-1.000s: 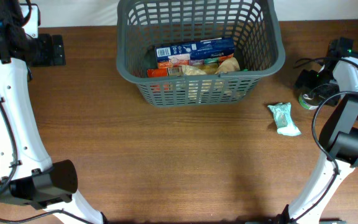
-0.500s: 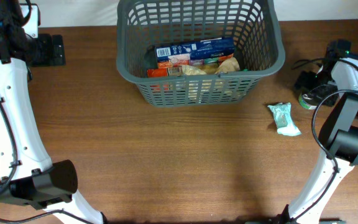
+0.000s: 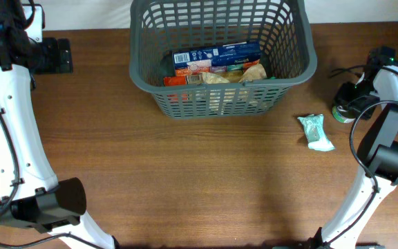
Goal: Pack container
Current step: 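Lift the tin can and carry it over the basket with the right gripper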
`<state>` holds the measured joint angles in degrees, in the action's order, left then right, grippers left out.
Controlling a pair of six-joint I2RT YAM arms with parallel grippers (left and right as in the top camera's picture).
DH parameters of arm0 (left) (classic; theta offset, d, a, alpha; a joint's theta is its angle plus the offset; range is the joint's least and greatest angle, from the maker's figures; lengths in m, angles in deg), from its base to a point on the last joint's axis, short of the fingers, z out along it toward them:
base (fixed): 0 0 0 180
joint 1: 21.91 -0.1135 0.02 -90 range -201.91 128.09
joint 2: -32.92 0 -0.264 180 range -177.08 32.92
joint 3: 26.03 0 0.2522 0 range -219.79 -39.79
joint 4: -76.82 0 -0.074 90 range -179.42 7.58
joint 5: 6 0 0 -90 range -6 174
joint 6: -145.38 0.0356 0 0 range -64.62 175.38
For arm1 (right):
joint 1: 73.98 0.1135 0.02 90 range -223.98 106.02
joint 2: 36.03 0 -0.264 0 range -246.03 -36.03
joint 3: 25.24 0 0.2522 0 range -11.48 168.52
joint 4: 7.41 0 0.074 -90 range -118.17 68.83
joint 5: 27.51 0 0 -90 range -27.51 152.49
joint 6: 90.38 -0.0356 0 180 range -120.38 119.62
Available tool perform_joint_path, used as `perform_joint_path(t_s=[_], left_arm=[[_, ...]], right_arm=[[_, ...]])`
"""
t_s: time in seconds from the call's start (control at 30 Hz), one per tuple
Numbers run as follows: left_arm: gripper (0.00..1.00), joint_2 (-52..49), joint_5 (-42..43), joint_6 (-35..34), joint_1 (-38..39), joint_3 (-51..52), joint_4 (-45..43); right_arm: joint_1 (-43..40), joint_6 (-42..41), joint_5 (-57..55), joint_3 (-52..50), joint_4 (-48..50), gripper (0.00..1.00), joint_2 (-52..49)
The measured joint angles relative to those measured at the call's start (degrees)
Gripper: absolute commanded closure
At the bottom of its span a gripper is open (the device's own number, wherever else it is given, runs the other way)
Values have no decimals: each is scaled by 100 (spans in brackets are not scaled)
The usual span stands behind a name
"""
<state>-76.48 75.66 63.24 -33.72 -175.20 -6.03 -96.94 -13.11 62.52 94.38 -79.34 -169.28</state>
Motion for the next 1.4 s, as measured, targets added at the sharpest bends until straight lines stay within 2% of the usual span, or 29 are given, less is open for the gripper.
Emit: perform_joint_path(t_s=[0.27,0.43,0.67,0.83,1.03,1.27,1.4], left_arm=[[1,0,0,0,0,0,0],[1,0,0,0,0,0,0],[1,0,0,0,0,0,0],[1,0,0,0,0,0,0],[1,0,0,0,0,0,0],[1,0,0,0,0,0,0],[1,0,0,0,0,0,0]], right_arm=[[-37,-7,116,595,-772,37,-22],[-24,-9,136,1598,-1292,37,267],[223,-11,136,3237,-1825,37,1388],[922,61,136,4061,-1919,37,2280],[2251,247,155,4306,-1921,38,2863],[3379,448,87,4159,-1934,38,2435],[3679,614,72,4028,-1912,37,1921]])
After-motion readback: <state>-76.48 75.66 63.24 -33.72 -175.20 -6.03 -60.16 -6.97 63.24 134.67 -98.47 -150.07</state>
